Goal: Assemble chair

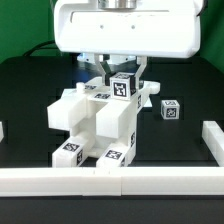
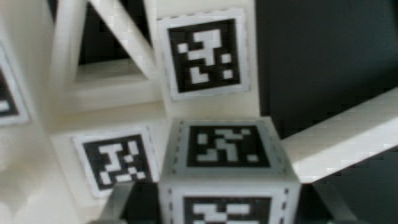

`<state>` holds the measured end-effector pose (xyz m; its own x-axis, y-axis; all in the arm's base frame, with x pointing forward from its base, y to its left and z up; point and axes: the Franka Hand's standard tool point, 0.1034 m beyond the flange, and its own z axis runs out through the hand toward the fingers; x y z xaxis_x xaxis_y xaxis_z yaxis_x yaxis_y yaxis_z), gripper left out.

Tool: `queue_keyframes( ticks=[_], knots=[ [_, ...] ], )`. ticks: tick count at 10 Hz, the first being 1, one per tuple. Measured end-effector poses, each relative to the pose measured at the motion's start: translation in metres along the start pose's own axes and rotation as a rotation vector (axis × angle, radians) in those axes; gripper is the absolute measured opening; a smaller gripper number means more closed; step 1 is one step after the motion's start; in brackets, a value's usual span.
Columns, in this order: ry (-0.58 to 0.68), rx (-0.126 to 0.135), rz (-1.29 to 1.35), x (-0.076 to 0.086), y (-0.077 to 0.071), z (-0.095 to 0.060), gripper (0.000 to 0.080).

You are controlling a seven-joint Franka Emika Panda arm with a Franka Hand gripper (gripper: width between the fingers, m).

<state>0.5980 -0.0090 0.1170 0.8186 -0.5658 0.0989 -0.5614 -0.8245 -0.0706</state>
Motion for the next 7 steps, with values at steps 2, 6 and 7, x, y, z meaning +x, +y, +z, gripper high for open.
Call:
queue_keyframes(
  ticks=[2,6,7],
  knots=[
    [-0.009,0.013,0.209,0.0000,0.0008,0.0002,0.0287],
    [-0.018,0.023,0.478,-0.0028,-0.0037,0.0002,0.0287],
    [-0.021,0.026,0.506,-0.0032,-0.0043,0.0003,0.0288]
  ],
)
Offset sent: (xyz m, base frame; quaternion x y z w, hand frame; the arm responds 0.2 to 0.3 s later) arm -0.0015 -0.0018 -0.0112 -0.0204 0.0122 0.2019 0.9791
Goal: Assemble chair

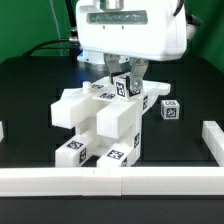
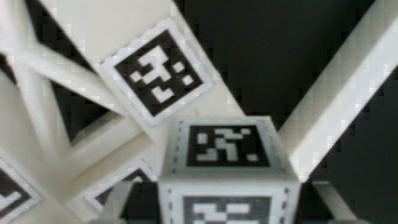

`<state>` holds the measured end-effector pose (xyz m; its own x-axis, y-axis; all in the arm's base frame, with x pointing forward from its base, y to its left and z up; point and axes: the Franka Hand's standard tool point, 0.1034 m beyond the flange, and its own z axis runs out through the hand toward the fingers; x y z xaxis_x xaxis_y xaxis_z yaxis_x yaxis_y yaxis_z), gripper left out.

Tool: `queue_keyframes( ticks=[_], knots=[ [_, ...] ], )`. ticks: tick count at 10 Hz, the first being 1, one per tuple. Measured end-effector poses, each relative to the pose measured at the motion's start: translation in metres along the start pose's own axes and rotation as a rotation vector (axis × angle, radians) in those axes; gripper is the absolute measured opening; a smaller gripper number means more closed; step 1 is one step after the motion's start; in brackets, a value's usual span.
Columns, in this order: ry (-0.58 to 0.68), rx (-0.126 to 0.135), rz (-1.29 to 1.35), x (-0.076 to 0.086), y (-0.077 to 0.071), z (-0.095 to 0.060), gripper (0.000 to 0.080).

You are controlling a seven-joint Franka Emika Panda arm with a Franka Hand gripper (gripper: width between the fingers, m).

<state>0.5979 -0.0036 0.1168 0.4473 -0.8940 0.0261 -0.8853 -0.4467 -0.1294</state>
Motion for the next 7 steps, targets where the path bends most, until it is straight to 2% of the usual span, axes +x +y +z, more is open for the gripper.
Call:
queue_keyframes(
  ticks=[1,2,3,4,7],
  knots=[
    [0.000,-0.001,-0.025,0.0000,0.0002,0.0004,0.0288],
    [0.000,-0.001,-0.055,0.0000,0.0003,0.0004,0.0499],
    [0.000,-0.001,-0.081,0.0000,0.0001,0.0004,0.0499],
    [0.000,-0.003,-0.105,-0.0013,-0.0004,0.0007,0.0621],
    [0.015,-0.022,-0.435,-0.0043,-0.0027,0.0004,0.0648]
  ],
)
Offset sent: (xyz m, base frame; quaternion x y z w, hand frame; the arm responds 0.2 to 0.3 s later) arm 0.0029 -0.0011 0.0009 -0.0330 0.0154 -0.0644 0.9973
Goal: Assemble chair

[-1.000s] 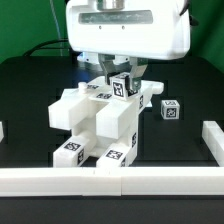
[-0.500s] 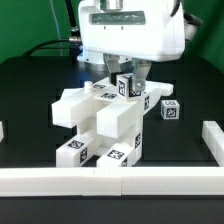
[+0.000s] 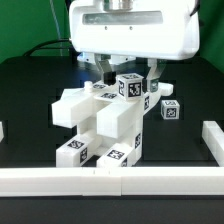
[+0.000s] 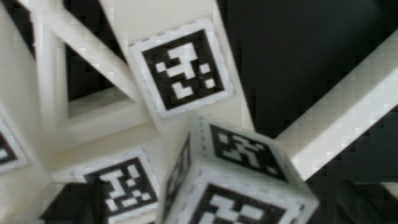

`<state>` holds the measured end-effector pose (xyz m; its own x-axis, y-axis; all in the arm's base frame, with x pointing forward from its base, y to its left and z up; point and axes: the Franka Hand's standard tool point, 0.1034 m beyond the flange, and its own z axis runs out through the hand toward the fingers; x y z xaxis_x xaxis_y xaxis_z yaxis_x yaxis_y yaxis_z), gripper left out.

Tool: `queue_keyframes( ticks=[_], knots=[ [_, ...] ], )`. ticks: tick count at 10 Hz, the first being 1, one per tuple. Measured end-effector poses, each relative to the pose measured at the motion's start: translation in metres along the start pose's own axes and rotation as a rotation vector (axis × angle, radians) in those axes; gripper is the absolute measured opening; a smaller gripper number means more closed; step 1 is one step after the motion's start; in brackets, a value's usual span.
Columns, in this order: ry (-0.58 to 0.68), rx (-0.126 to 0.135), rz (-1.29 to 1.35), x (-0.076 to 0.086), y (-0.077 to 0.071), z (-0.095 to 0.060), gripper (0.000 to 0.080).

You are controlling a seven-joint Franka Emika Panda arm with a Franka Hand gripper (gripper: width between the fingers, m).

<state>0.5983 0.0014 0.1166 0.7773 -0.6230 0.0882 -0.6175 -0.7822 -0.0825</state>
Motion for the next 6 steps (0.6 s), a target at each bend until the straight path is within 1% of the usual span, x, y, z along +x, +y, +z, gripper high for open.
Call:
queue_keyframes(
  ticks=[1,3,6],
  knots=[
    [0.006,-0.008,-0.094,-0.0003,-0.0024,-0.0008,0.0648],
    [0.006,-0.011,-0.266,-0.0004,-0.0026,-0.0002,0.0649],
    [0.011,-0.034,-0.530,-0.0015,-0.0055,0.0000,0.0649]
  ],
)
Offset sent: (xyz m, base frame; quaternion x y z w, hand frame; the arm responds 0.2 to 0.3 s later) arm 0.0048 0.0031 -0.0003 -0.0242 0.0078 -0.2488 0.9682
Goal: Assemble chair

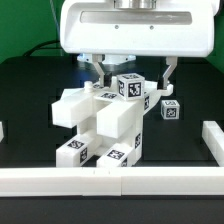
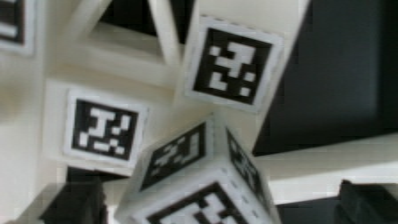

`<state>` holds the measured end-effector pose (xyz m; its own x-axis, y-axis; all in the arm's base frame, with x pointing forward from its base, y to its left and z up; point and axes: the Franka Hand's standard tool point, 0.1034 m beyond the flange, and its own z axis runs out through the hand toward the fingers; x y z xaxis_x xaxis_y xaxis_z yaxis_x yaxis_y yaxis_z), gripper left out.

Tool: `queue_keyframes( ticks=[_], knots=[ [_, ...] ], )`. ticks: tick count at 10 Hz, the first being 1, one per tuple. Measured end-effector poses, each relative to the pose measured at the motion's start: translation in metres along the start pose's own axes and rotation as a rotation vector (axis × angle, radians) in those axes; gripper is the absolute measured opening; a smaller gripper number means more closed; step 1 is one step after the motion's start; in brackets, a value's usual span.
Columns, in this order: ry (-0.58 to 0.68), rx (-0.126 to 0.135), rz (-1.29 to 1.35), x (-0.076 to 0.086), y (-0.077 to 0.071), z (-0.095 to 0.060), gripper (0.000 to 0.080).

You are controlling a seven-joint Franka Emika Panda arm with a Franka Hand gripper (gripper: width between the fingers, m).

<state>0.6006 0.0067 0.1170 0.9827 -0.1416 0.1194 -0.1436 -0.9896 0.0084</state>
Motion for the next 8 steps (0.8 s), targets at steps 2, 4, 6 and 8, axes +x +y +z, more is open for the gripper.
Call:
queue_keyframes(
  ticks=[2,4,6,8],
  knots=[
    [0.001,-0.002,-0.154,-0.001,0.004,0.001,0.0649],
    [-0.002,-0.003,-0.291,-0.003,0.009,0.003,0.0649],
    [-0.002,-0.003,-0.311,-0.003,0.010,0.003,0.0602],
    [-0.002,-0.003,-0.308,-0.003,0.010,0.003,0.0423]
  ],
)
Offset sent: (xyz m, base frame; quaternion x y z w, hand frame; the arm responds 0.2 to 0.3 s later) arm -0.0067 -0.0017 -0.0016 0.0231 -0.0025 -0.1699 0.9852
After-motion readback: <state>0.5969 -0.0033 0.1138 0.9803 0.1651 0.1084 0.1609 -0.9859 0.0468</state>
